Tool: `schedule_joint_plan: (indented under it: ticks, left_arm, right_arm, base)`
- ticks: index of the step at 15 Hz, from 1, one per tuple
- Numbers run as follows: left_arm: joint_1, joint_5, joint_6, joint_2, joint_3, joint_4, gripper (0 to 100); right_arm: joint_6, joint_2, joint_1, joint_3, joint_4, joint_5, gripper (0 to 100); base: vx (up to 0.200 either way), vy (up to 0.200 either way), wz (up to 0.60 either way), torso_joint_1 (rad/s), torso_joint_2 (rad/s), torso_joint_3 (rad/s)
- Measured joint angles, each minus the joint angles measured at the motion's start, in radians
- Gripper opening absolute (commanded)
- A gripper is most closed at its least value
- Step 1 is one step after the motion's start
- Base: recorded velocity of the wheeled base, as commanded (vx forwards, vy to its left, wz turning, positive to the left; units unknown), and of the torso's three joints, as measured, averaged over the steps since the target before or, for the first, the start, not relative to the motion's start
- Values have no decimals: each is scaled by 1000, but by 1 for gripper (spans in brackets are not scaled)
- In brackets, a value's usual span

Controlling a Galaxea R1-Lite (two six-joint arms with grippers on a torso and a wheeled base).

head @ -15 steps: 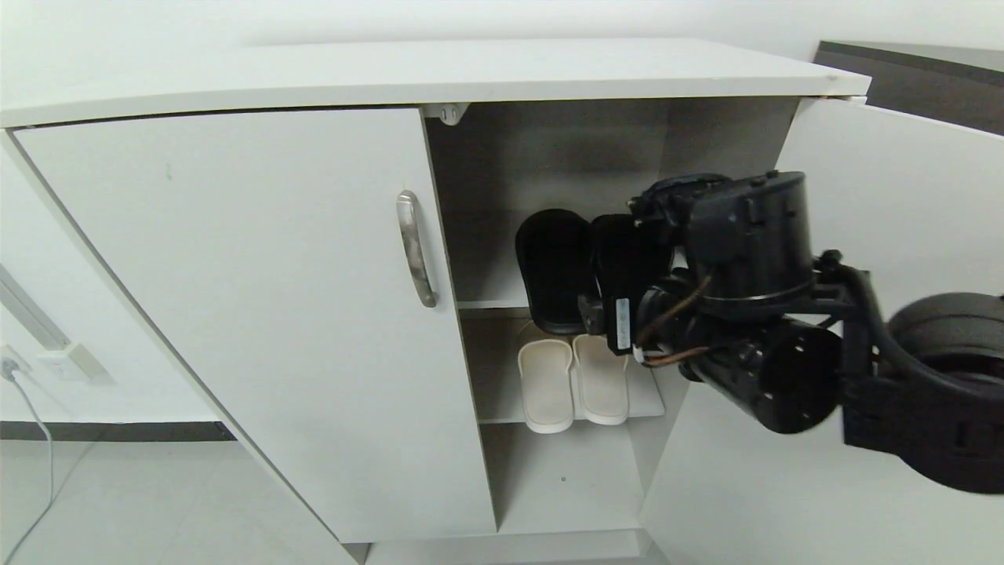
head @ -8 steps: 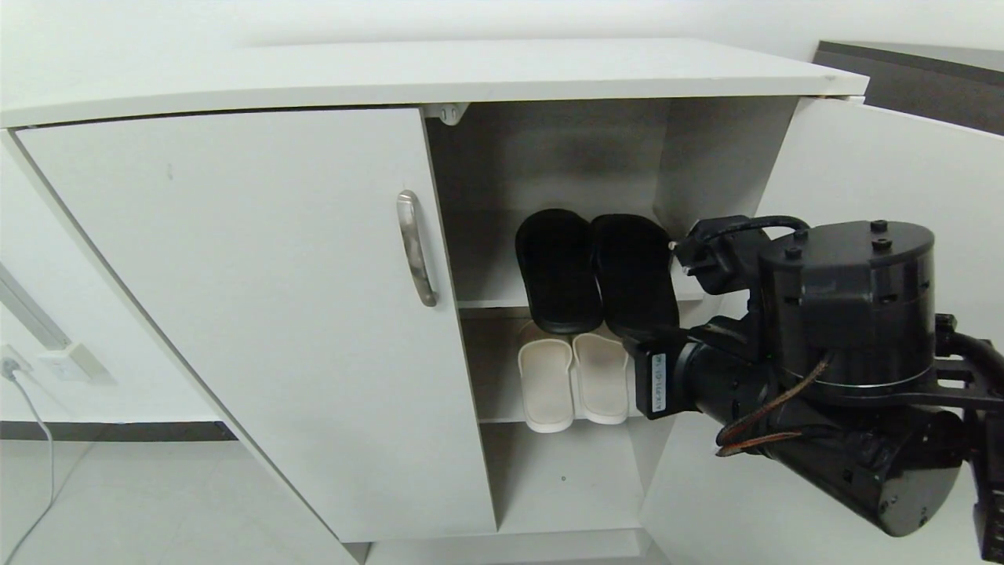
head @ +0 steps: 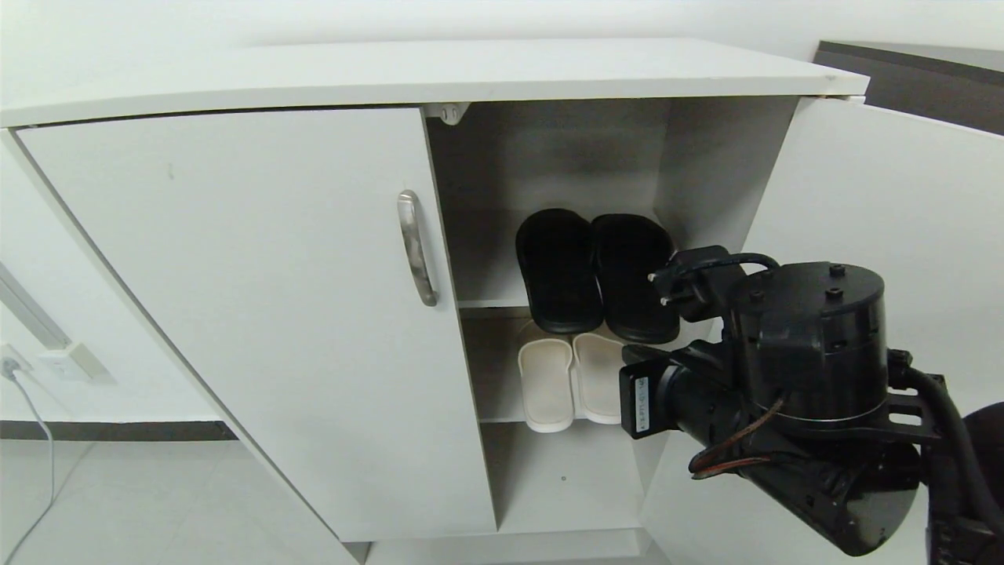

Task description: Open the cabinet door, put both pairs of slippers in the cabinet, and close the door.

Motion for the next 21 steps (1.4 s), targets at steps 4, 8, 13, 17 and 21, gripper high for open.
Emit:
schedule_joint_plan:
  ticks: [4,8,13,17,21]
  left_arm:
    - [0,0,0,0,0,0,0]
    - [0,-1,0,0,0,1,0]
    - [0,-1,0,0,0,0,0]
    - [0,-1,0,0,0,1,0]
    - [0,0,-1,0,0,0,0]
  right_arm:
    - [2,14,0,4,-1,0,0]
    - [2,19,0,6,0,-1,0]
    - [3,26,-1,13,-1,-1,0]
    - [5,32,-3,13,0,-2,0]
    - [4,34,-10,15,0,-7,0]
  base:
    - [-150,0,0,5,3,-1]
    - [-200,0,0,4,2,2]
    - [-200,0,0,2,3,1]
    - [-200,0,0,2,1,-1]
    - [-50,0,0,-1,1,1]
